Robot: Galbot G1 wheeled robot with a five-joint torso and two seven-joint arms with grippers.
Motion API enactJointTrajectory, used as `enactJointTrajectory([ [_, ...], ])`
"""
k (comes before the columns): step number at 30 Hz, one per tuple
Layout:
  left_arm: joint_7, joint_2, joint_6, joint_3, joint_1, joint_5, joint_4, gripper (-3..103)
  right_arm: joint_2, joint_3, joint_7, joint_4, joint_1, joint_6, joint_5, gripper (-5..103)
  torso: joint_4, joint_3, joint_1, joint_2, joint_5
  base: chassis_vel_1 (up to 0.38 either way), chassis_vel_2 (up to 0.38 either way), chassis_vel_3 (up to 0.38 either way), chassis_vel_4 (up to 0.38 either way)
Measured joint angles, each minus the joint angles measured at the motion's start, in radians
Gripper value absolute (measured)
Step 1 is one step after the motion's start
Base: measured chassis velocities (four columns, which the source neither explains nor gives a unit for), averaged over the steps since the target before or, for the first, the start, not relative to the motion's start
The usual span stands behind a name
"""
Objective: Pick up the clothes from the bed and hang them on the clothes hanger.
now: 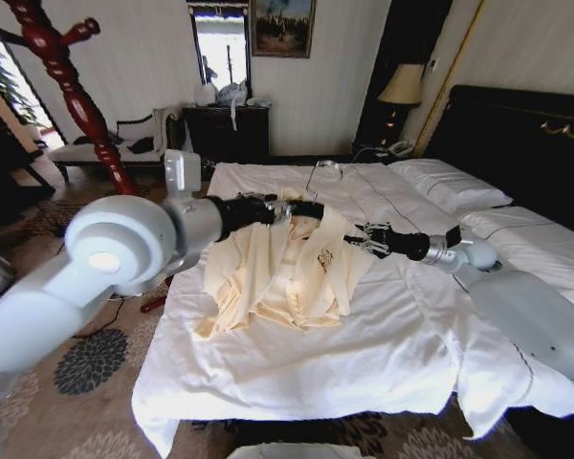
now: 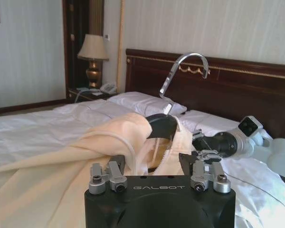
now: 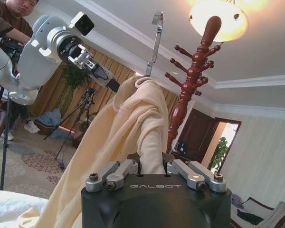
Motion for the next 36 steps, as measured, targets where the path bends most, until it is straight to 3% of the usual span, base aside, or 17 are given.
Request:
enactJointTrajectory([
  [2, 0.0, 0.02, 0.0, -0.019, 0.014, -0.004, -0.013, 74, 0.004, -0.001, 0.005, 0.0, 0.002, -0.003, 0.007, 21, 0.0001, 0.0, 0.0, 0.0, 0.0003, 0.0, 0.0, 0.0, 0.0],
  [4, -0.001, 0.028, 0.0, -0.026, 0.02, -0.006, -0.017, 74, 0.005, -0.002, 0.007, 0.0, 0.003, -0.005, 0.01, 21, 0.0, 0.0, 0.0, 0.0, 0.0003, 0.0, 0.0, 0.0, 0.0],
  [8, 0.006, 0.056, 0.0, -0.035, 0.023, -0.015, -0.018, 96, 0.009, -0.002, 0.011, 0.004, 0.003, -0.006, 0.017, 21, 0.0, 0.0, 0.0, 0.0, 0.0003, 0.0, 0.0, 0.0, 0.0],
  [17, -0.004, 0.014, -0.002, -0.035, -0.028, 0.052, 0.09, 100, -0.001, 0.006, 0.012, 0.029, -0.011, -0.006, 0.017, 21, -0.0003, 0.0, 0.0, 0.0, 0.0004, 0.0, 0.0, 0.0, 0.0],
  [28, -0.04, -0.009, -0.004, -0.045, -0.028, 0.055, 0.105, 100, -0.021, 0.015, 0.012, 0.043, -0.02, -0.001, 0.013, 21, 0.0001, 0.0, 0.0, 0.0, 0.0004, 0.0, 0.0, 0.0, 0.0],
  [36, -0.044, -0.13, -0.011, 0.037, -0.053, 0.077, 0.191, 100, -0.024, 0.015, 0.012, 0.055, -0.018, -0.001, 0.014, 21, -0.0002, 0.0, 0.0, 0.0, 0.0003, 0.0, 0.0, 0.0, 0.0],
])
